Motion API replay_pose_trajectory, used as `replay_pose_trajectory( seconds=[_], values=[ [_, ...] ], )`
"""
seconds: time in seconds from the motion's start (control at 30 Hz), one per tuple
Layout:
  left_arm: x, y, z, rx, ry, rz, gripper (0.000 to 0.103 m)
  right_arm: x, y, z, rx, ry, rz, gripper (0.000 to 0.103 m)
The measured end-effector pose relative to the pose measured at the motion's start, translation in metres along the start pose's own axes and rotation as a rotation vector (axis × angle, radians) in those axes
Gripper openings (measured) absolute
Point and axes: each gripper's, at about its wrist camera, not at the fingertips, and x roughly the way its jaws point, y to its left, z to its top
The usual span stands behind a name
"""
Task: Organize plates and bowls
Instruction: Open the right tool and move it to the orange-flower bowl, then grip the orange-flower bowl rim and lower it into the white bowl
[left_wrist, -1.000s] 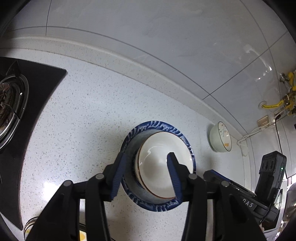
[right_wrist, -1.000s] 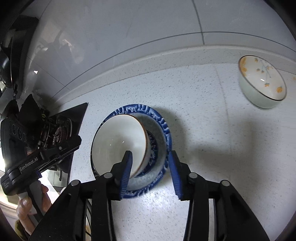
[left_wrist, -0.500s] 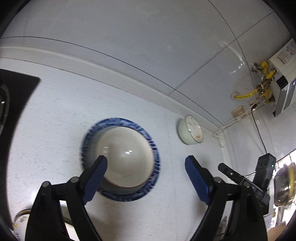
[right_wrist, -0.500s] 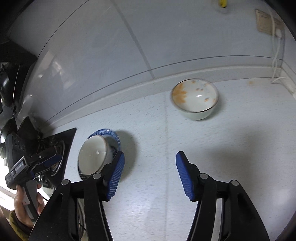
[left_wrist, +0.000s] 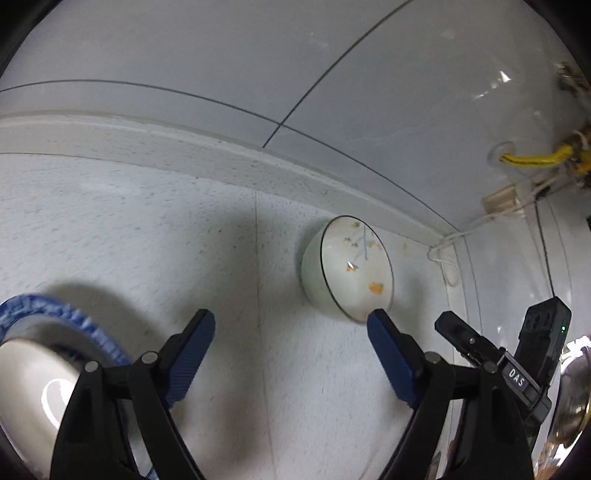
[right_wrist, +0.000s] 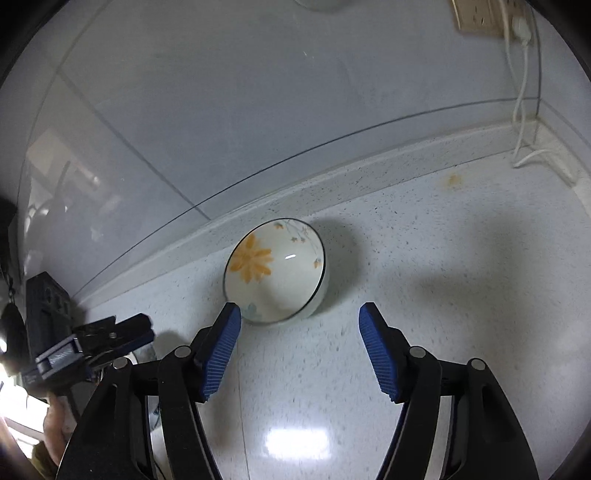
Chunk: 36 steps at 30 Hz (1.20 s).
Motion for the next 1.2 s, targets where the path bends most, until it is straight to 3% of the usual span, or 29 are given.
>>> replay_pose_trajectory(
  seconds=[0.1,0.2,0.33,0.4,0.47,0.57,0.63,0.73,0.9,1.2],
  values=[
    [0.032,-0.004,0.014,-0.012,0.037,0.039,0.083,0.032,-0.011,0.014,0.015,0.057,0.032,0.062],
    [0.061,-0.003,0.024,-0.029,0.087,0.052,0.062,0.056,-0.017,0.018,0.01,0.103,0.056,0.061],
    [0.088,-0.003,0.029,-0.045,0.136,0.024,0.05,0.08,-0.021,0.023,0.018,0.147,0.076,0.044],
    [0.096,-0.005,0.031,-0.04,0.147,0.023,0.046,0.086,-0.02,0.024,0.01,0.151,0.068,0.043],
    [0.102,-0.007,0.033,-0.035,0.155,0.01,0.039,0.091,-0.018,0.024,0.001,0.162,0.062,0.029],
    [0.109,-0.013,0.034,-0.019,0.173,-0.013,0.028,0.097,-0.015,0.024,-0.007,0.172,0.049,0.018],
    [0.112,-0.017,0.035,0.0,0.17,-0.032,0.021,0.099,-0.02,0.026,-0.005,0.178,0.047,0.018],
    [0.113,-0.019,0.036,0.011,0.166,-0.029,0.02,0.098,-0.019,0.024,0.006,0.178,0.035,0.017],
    [0.107,-0.012,0.017,-0.079,0.196,-0.081,0.02,0.086,-0.023,0.012,0.012,0.196,0.005,0.013],
    [0.071,-0.033,-0.079,-0.069,0.275,-0.137,0.02,0.007,-0.024,-0.07,0.045,0.198,-0.101,0.011]
  ],
)
